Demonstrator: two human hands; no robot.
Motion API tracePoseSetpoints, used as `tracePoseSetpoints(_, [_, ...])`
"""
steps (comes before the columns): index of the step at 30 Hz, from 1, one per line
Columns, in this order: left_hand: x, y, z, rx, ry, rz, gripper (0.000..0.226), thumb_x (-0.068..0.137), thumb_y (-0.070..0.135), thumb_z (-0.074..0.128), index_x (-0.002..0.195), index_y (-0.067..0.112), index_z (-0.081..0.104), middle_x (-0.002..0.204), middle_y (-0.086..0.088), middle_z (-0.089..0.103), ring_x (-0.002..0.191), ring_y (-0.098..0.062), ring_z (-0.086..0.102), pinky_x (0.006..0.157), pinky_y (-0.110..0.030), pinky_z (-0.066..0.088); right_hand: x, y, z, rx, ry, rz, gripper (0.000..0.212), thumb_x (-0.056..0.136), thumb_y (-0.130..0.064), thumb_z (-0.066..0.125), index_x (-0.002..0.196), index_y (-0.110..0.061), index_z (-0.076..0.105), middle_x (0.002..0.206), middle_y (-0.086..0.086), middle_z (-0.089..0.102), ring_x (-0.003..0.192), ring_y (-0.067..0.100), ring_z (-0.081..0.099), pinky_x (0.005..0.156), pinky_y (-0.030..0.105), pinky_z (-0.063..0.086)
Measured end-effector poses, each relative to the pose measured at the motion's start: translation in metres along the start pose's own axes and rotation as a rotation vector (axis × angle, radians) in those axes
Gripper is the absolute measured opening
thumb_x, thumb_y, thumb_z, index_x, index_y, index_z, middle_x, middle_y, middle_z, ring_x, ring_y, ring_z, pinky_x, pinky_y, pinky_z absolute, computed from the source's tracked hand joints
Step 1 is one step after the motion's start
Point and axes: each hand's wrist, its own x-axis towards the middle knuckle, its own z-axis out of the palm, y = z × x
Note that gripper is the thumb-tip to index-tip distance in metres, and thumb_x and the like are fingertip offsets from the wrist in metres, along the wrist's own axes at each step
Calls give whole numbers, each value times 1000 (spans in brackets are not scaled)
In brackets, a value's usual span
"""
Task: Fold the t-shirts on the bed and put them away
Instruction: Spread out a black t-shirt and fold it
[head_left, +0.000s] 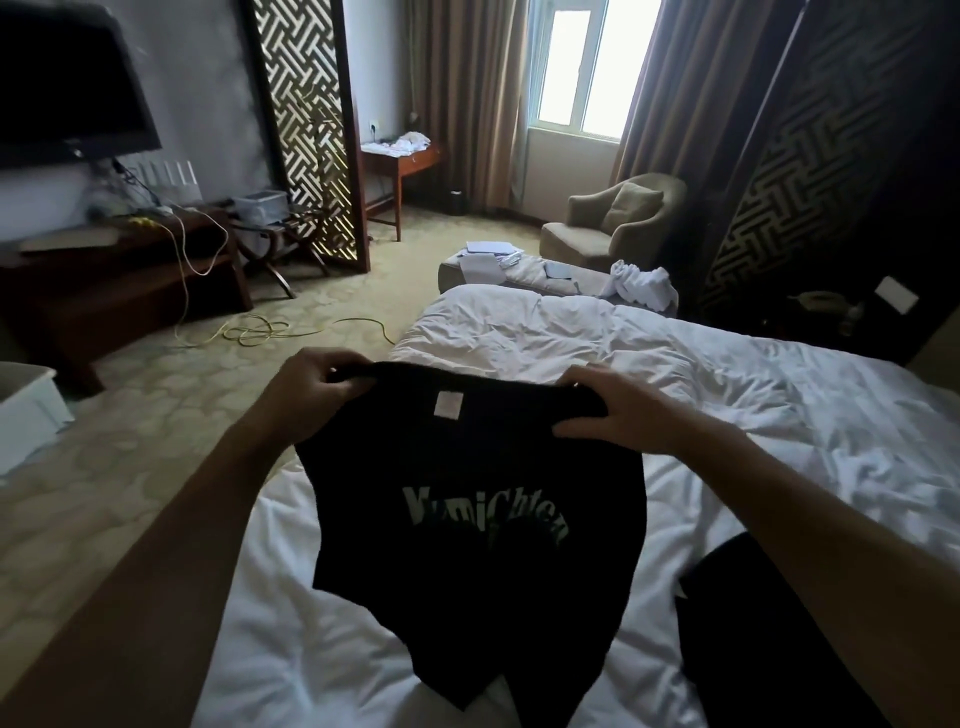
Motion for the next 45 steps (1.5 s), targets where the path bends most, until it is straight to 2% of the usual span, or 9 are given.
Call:
tracePoseSetpoints(6, [-11, -6, -2, 150, -50, 135, 39, 62, 62, 70, 89, 35, 70, 65, -2, 65, 59, -17, 61, 58, -27, 44, -8, 12, 15, -327, -1, 0, 39, 86, -47, 69, 116, -25, 58, 105, 0, 52, 93, 22, 59, 78, 37, 46])
tracePoseSetpoints(10, [-10, -7, 4, 182, -93, 126, 40, 57, 65, 70, 90, 44, 70, 70, 13, 68, 65, -3, 63, 66, -23, 49, -3, 17, 18, -47, 146, 38, 14, 86, -32, 73, 92, -24, 63, 86, -2, 61, 81, 17, 61, 75, 40, 50])
tracePoseSetpoints(13, [-9, -7, 19, 228, 28, 189, 45, 68, 59, 56, 91, 27, 78, 79, 10, 74, 74, -6, 68, 75, -33, 54, 4, 3, 26, 207, 213, 108, 25, 87, -15, 71, 75, -33, 59, 69, -10, 59, 62, -3, 54, 63, 21, 41])
tracePoseSetpoints(19, [-13, 1, 29, 236, 88, 128, 73, 72, 66, 45, 82, 0, 74, 65, -6, 67, 58, -8, 57, 59, -33, 46, 3, -5, 23, 582, 251, 242, 20, 89, 0, 63, 89, -19, 70, 78, 1, 66, 70, 10, 61, 66, 25, 48])
tracePoseSetpoints(27, [-19, 41, 9, 312, -225, 164, 49, 54, 69, 75, 76, 25, 72, 69, 3, 69, 67, -20, 67, 64, -37, 53, -12, -14, -4, 521, 549, 208, 14, 84, -11, 72, 84, -24, 71, 79, -10, 69, 74, 1, 64, 74, 19, 49])
tracePoseSetpoints(34, [-6, 63, -2, 292, 44, 257, 13, 87, 25, 73, 92, 13, 77, 75, 0, 70, 66, -15, 66, 68, -41, 54, -13, -36, -30, 524, 651, 183, 13, 88, -10, 68, 95, -21, 69, 82, -11, 65, 89, 7, 64, 89, 25, 50])
tracePoseSetpoints(37, [4, 73, -10, 291, 57, 298, 29, 88, 31, 71, 97, 4, 75, 82, -11, 71, 76, -29, 68, 76, -45, 53, -8, -45, -42, 491, 698, 158, 17, 87, -3, 66, 100, -15, 70, 79, -11, 62, 74, -10, 59, 80, 18, 48])
tracePoseSetpoints(42, [15, 68, -30, 253, -71, 290, 25, 90, 24, 69, 100, 2, 73, 84, -14, 69, 73, -29, 64, 74, -41, 49, -2, -46, -41, 465, 770, 171, 18, 88, -4, 65, 105, -5, 69, 97, 3, 68, 91, 9, 62, 88, 19, 49])
tracePoseSetpoints(45, [16, 53, -23, 313, 116, 324, 19, 92, 20, 67, 98, 3, 74, 86, -12, 69, 79, -28, 63, 76, -39, 48, -1, -49, -24, 487, 827, 177, 12, 87, -6, 67, 98, -10, 69, 94, 0, 70, 90, 9, 64, 90, 24, 50])
